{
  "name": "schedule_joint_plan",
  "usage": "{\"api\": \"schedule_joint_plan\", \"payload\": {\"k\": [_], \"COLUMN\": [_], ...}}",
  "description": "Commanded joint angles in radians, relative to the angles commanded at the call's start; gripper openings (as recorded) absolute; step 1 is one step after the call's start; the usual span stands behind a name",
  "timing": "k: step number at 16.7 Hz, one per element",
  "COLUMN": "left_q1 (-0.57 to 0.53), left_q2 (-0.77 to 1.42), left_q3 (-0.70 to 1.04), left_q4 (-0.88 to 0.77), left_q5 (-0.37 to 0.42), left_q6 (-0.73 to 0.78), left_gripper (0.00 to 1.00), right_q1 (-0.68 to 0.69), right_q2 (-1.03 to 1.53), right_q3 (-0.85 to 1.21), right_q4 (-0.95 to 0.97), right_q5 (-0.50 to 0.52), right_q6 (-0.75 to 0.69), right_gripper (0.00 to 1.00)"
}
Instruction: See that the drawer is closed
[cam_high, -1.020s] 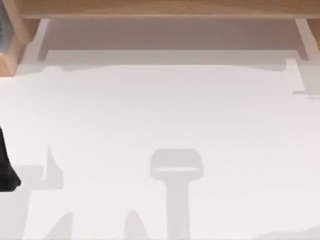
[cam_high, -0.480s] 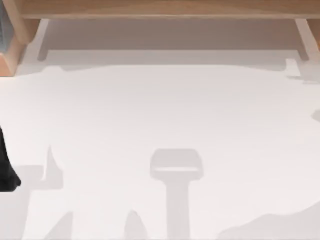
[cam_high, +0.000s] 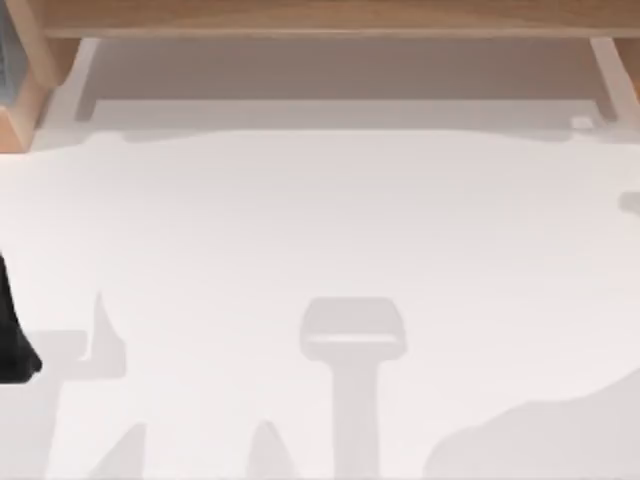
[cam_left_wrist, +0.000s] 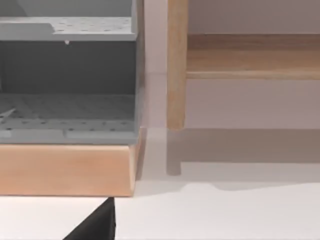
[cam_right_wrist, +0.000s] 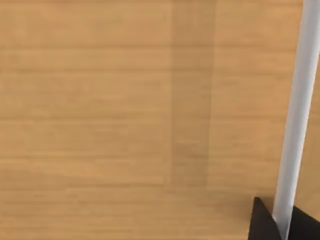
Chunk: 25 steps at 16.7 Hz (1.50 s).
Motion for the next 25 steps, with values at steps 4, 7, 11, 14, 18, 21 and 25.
{"api": "schedule_joint_plan", "payload": {"k": [4, 7, 11, 14, 18, 21, 25], "left_q1": [0.0, 0.0, 0.0, 0.0, 0.0, 0.0, 0.0], "left_q2": [0.0, 0.0, 0.0, 0.0, 0.0, 0.0, 0.0], "left_q3": [0.0, 0.0, 0.0, 0.0, 0.0, 0.0, 0.0], "left_q4": [0.0, 0.0, 0.0, 0.0, 0.0, 0.0, 0.0], "left_q5": [0.0, 0.0, 0.0, 0.0, 0.0, 0.0, 0.0], "left_q6": [0.0, 0.0, 0.0, 0.0, 0.0, 0.0, 0.0], "left_gripper": [1.0, 1.0, 1.0, 1.0, 1.0, 1.0, 1.0], "right_q1": [0.027, 0.03, 0.03, 0.03, 0.03, 0.03, 0.03], "right_q2": [0.047, 0.053, 0.053, 0.053, 0.053, 0.053, 0.053], "right_q3": [0.11, 0.124, 0.124, 0.124, 0.124, 0.124, 0.124], "right_q4": [-0.065, -0.073, -0.073, -0.073, -0.073, -0.073, -0.073], "right_q5": [0.027, 0.03, 0.03, 0.03, 0.03, 0.03, 0.03], "right_q6": [0.002, 0.003, 0.003, 0.003, 0.003, 0.003, 0.003], "right_gripper": [0.0, 0.0, 0.15, 0.38, 0.68, 0.9, 1.0]}}
